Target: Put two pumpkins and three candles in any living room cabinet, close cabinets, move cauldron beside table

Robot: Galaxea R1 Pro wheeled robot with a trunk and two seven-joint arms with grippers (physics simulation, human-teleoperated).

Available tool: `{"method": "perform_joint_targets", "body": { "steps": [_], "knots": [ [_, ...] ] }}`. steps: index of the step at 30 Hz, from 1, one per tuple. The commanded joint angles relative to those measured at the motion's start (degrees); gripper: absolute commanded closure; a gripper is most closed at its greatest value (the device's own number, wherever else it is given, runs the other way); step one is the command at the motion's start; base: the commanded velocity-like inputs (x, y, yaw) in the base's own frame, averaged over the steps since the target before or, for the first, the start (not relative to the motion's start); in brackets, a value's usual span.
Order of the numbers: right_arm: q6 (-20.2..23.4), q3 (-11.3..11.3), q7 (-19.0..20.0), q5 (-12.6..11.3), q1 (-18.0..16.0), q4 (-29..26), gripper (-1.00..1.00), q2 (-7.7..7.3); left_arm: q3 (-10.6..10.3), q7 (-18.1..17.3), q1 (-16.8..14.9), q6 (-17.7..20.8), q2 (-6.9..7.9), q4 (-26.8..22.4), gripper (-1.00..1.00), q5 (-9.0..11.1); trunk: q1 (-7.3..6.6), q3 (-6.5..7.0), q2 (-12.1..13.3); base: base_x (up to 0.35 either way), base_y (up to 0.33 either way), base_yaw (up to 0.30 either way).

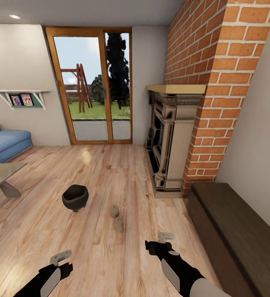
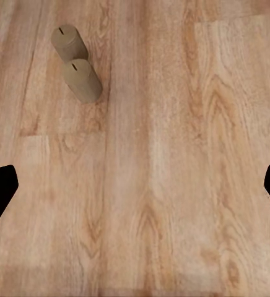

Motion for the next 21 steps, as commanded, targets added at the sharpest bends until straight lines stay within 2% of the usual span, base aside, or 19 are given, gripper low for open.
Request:
{"method": "perform_joint_targets", "body": {
  "steps": [1, 21],
  "knots": [
    [0.0, 0.5, -0.5, -0.4, 0.0, 0.0, -1.0, -0.05, -0.5, 0.4, 0.0, 0.2, 0.11, -0.1, -1.0, 0.6, -0.23, 0.19, 0.4, 0.0, 0.0, 0.051],
    [-1.1, 0.6, -0.5, -0.2, 0.0, 1.9, -1.0, 0.51, -0.7, 0.3, 0.0, 0.2, 0.06, -0.1, -1.0, 0.5, -4.62, 5.5, 8.4, 0.0, 0.0, 0.091]
  ]
}}
